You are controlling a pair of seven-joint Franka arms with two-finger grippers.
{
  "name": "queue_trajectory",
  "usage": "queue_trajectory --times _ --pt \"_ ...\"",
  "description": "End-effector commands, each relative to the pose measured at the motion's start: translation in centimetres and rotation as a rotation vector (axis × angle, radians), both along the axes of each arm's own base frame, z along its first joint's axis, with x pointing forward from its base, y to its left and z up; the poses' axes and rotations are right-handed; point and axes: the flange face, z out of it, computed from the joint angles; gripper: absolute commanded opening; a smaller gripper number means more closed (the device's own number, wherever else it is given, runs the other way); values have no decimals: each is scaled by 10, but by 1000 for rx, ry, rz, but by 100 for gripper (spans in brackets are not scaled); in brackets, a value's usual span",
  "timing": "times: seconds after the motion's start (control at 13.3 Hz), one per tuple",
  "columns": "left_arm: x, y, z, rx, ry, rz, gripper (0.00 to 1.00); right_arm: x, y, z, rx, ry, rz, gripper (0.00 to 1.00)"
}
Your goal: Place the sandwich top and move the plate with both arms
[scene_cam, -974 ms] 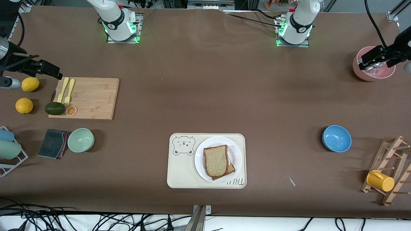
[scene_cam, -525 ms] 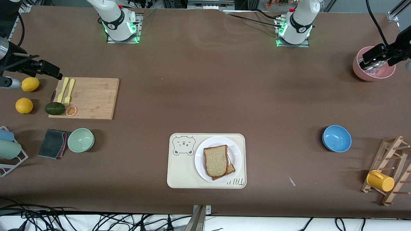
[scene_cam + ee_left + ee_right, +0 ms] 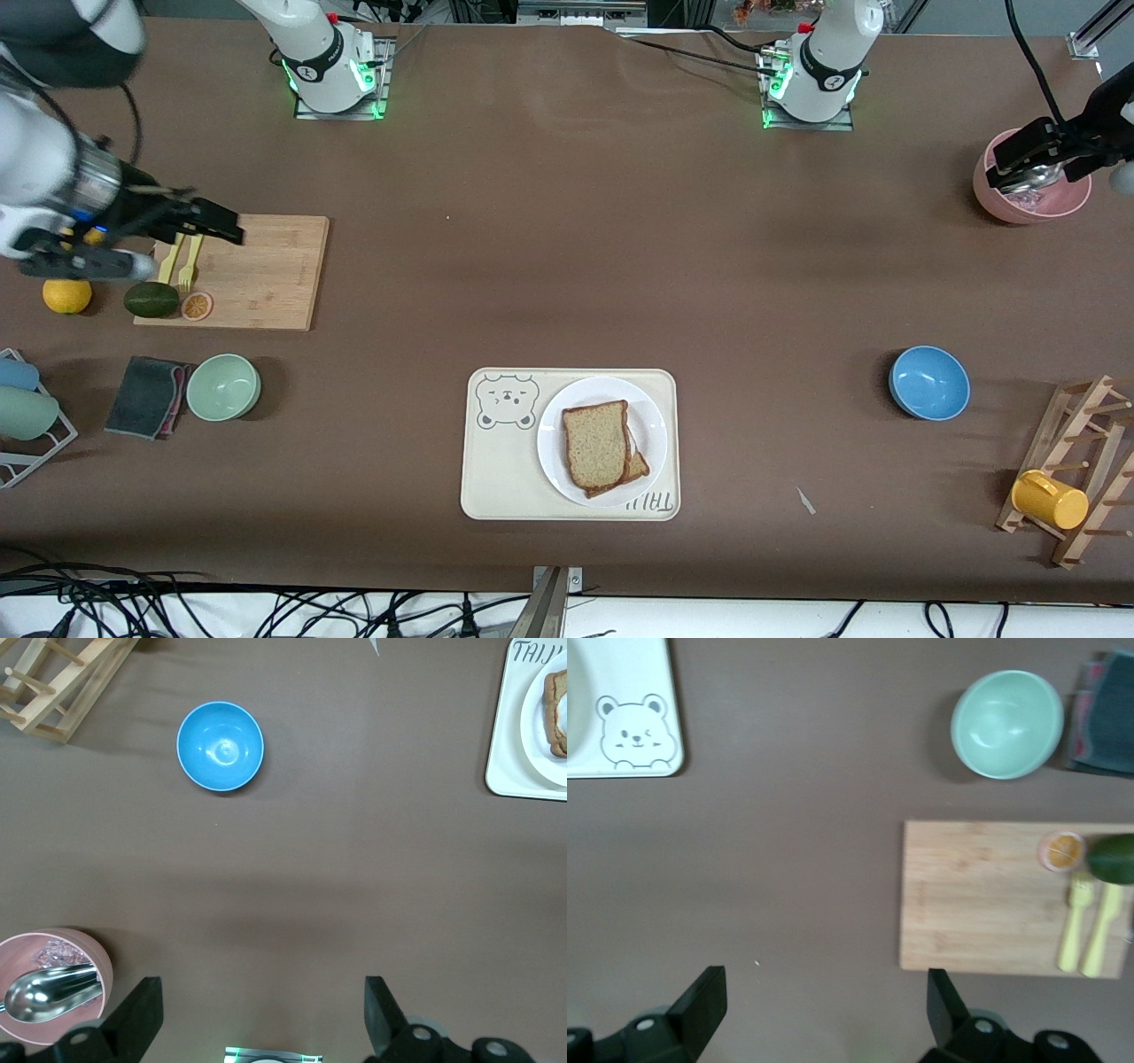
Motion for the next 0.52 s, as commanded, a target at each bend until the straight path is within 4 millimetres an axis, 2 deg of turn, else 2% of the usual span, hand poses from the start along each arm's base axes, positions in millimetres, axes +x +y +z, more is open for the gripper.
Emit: queue_trajectory --times 0.0,0.15,0.37,0.45 --pt "0 -2 6 34 5 -4 100 0 23 -2 -14 -18 -1 100" --pt "0 -2 6 34 5 -4 100 3 17 5 -48 -48 10 100" --pt "0 -2 5 34 8 -4 100 3 -26 51 -57 -111 -47 100" --pt "0 -2 5 34 8 -2 100 0 -40 60 -60 -102 -55 100"
